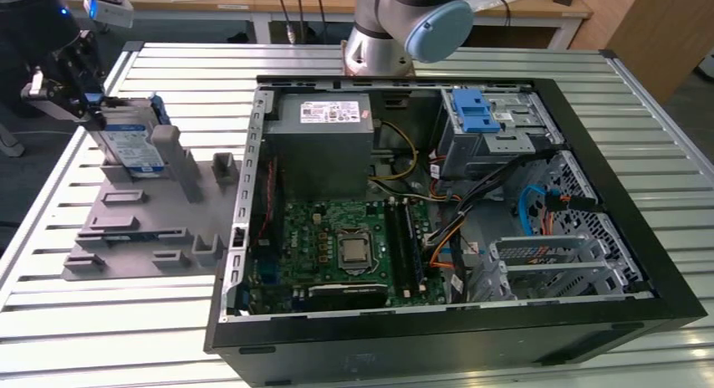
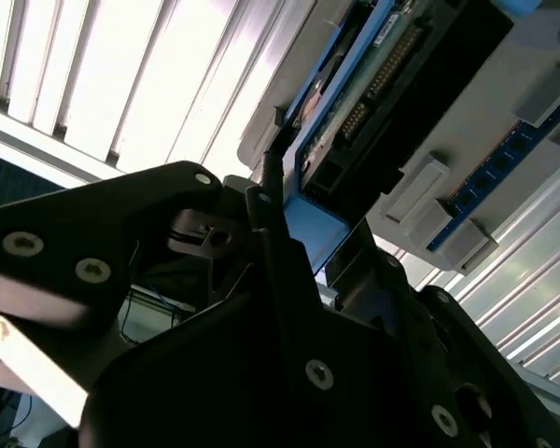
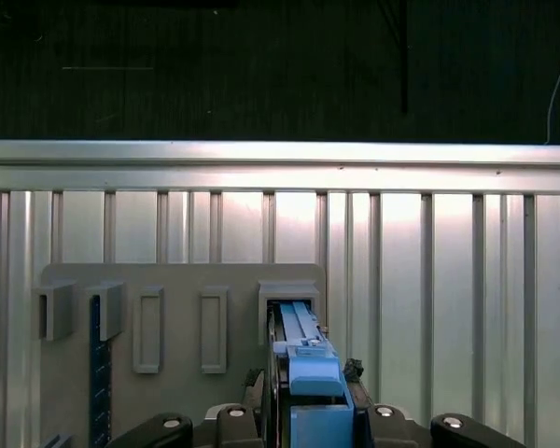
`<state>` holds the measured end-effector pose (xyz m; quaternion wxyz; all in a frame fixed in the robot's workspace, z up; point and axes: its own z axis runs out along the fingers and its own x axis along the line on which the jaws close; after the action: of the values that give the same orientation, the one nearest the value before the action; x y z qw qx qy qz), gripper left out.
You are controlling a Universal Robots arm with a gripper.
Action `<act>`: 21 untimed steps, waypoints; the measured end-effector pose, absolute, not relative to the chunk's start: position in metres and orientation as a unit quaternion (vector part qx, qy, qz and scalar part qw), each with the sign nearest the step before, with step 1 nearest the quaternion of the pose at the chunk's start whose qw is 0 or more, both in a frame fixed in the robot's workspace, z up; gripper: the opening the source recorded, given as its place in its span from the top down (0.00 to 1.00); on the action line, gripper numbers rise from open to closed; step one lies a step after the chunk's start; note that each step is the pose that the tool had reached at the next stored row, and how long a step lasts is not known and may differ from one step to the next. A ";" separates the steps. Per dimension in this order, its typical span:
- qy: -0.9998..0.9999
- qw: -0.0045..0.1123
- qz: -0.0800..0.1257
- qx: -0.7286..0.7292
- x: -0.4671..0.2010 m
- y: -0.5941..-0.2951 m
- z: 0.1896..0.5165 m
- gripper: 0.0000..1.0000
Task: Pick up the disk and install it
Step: 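Pick up the disk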
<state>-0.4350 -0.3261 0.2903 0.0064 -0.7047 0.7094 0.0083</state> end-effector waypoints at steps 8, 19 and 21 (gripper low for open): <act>0.709 0.006 0.008 -0.705 -0.435 -0.326 0.292 0.64; 0.709 0.005 0.007 -0.705 -0.435 -0.326 0.303 0.64; 0.709 0.005 0.007 -0.705 -0.435 -0.326 0.306 0.64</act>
<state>-0.4349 -0.3259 0.3057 0.0047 -0.7047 0.7095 0.0066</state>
